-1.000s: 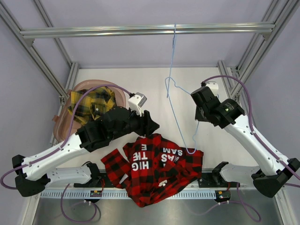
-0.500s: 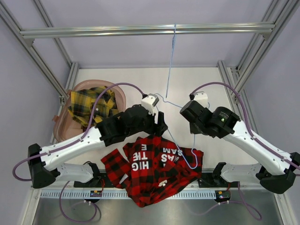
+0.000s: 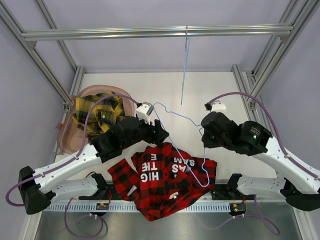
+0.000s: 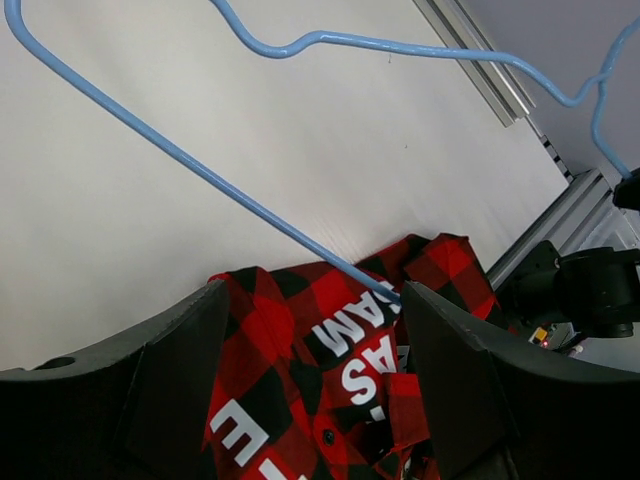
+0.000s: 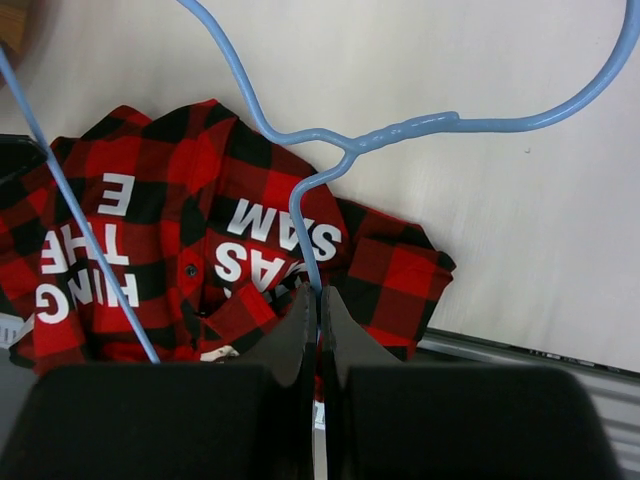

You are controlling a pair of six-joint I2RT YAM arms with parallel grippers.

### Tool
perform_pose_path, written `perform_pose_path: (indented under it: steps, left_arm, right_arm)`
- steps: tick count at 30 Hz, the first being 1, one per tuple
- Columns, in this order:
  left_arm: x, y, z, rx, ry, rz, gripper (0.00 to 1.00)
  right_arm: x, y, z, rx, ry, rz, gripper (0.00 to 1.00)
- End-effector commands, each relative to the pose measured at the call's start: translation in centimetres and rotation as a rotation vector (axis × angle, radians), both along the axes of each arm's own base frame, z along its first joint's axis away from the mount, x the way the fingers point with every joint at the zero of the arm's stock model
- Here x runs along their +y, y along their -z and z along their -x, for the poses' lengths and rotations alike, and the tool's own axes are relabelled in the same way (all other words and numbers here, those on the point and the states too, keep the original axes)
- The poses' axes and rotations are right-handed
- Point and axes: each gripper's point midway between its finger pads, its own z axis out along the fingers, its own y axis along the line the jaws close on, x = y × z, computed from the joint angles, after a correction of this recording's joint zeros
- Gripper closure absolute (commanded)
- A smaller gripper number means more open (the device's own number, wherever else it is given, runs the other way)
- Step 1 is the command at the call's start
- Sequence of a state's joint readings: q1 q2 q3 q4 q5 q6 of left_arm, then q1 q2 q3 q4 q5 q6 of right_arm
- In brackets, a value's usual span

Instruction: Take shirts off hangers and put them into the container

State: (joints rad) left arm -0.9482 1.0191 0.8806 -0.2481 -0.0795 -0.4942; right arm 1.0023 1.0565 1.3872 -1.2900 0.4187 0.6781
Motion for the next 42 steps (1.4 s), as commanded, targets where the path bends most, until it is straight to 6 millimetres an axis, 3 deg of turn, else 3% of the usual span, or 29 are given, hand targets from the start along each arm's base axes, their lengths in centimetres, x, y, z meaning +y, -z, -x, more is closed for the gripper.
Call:
perform_pose_path:
  steps: [1, 9, 11, 13, 15, 21, 28, 34, 42]
  left_arm:
    - [-0.7, -1.8, -0.2, -0.072, 0.014, 0.091, 0.27]
    - [-1.5, -2.9, -0.9, -0.101, 0.017, 0.122, 0.45]
    - [-1.8, -3.1, -0.9, -0.098, 0.022, 0.127, 0.53]
    - [-2.1, -3.4, -0.9, -0.099, 0.031, 0.134, 0.82]
    - [-2.2, -3.8, -0.8, -0.092, 0.033, 0.145, 1.00]
    - [-1.6, -5.3, 0.0, -0.086, 0.033, 0.196, 1.00]
    - [-1.6, -8.4, 2.8, -0.092, 0.155, 0.318, 1.00]
    - [-1.8, -8.3, 3.9, -0.070, 0.202, 0.342, 1.00]
    - [-1.9, -6.5, 2.0, -0.050, 0.122, 0.289, 1.00]
  right_arm:
    - [1.9, -2.1, -0.1, -0.034, -0.036, -0.105, 1.00]
    - [3.1, -2.6, -0.1, -0.030, -0.077, -0.141, 1.00]
    - [3.1, -2.6, -0.1, -0.032, -0.081, -0.138, 1.00]
    - [3.1, -2.6, -0.1, -0.034, -0.085, -0.138, 1.00]
    - [3.2, -2.5, -0.1, -0.037, -0.096, -0.135, 1.00]
    - [3.6, -2.6, -0.5, -0.078, -0.121, -0.153, 1.00]
    - [4.1, -3.5, -0.8, -0.131, -0.156, -0.192, 1.00]
    - [4.5, -5.7, -0.7, -0.215, -0.203, -0.274, 0.99]
    - [5.8, -8.0, 1.0, -0.258, -0.342, -0.399, 0.92]
